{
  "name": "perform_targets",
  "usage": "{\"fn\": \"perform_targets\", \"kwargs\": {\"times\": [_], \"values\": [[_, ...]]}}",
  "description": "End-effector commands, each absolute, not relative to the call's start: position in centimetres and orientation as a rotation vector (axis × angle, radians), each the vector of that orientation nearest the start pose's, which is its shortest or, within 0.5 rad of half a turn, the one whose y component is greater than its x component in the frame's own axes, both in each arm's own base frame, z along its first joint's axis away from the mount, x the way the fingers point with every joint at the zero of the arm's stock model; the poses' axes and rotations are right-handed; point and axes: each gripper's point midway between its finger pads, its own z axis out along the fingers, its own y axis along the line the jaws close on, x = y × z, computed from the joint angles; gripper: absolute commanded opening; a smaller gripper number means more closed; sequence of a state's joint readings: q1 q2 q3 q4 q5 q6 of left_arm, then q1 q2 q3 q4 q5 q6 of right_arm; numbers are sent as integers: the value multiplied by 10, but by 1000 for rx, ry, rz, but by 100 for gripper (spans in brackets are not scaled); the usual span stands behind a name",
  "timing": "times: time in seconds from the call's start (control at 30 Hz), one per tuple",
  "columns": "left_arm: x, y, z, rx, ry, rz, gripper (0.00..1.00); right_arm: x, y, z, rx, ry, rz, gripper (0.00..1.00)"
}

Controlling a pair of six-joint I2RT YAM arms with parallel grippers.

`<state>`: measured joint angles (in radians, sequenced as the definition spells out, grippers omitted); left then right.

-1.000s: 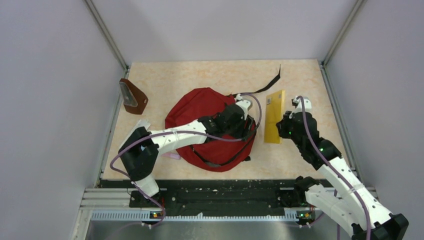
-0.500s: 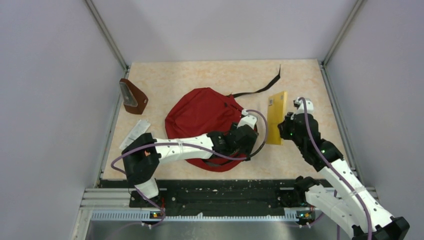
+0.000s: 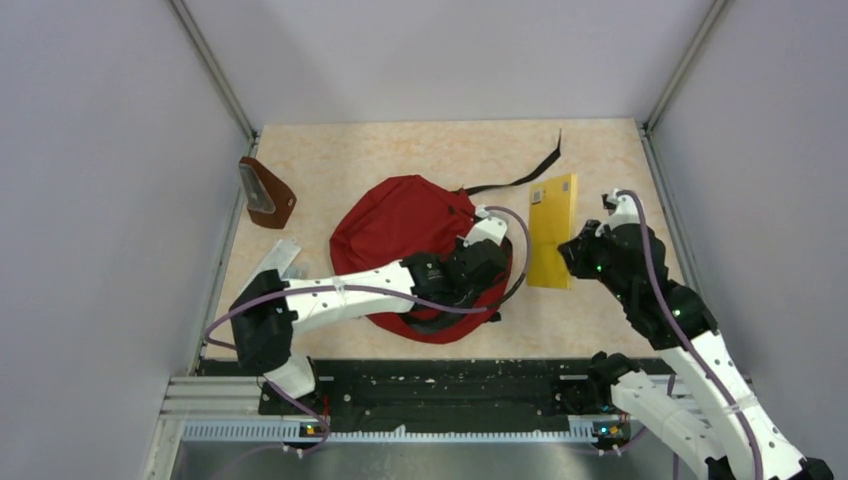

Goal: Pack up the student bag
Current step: Place the book in the student bag.

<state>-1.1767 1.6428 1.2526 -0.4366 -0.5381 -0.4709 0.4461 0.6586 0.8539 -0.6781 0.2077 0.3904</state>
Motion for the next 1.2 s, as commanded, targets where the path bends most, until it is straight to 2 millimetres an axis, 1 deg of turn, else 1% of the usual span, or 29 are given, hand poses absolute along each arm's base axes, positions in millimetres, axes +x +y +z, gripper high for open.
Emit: {"fn": "perform_targets", "kwargs": {"times": [0.0, 0.13, 0.23, 0.3, 0.37, 0.47, 0.57, 0.63, 0.8, 0.9, 1.0, 1.1, 1.17], "values": [[246, -347, 235, 479, 2018, -241, 0, 213, 104, 295, 63, 1897, 535, 0], [251, -338, 272, 520, 1994, -276, 0, 197, 139, 284, 29, 1950, 783, 0], [261, -328, 290, 529, 1986, -297, 0, 187, 165, 266, 42, 1984, 992, 0], [266, -322, 303, 521, 1971, -304, 0, 181, 176, 254, 75, 1997, 1104, 0], [272, -313, 313, 499, 1964, -303, 0, 175, 181, 241, 122, 2020, 1171, 0], [279, -303, 327, 456, 1942, -324, 0, 168, 176, 230, 172, 2047, 1173, 0], [279, -303, 334, 454, 1922, -386, 0, 164, 174, 223, 197, 2059, 1174, 0], [278, -303, 338, 448, 1912, -413, 0, 164, 177, 221, 201, 2065, 1201, 0], [272, -308, 341, 473, 1902, -485, 0, 171, 187, 222, 233, 2035, 1276, 0], [266, -314, 344, 505, 1888, -558, 0, 182, 193, 227, 271, 1977, 1339, 0], [258, -318, 347, 540, 1878, -616, 0, 198, 200, 233, 314, 1923, 1388, 0], [249, -322, 345, 606, 1874, -665, 0, 214, 210, 251, 319, 1821, 1466, 0], [245, -323, 342, 640, 1876, -683, 0, 224, 217, 258, 300, 1794, 1482, 0]]}}
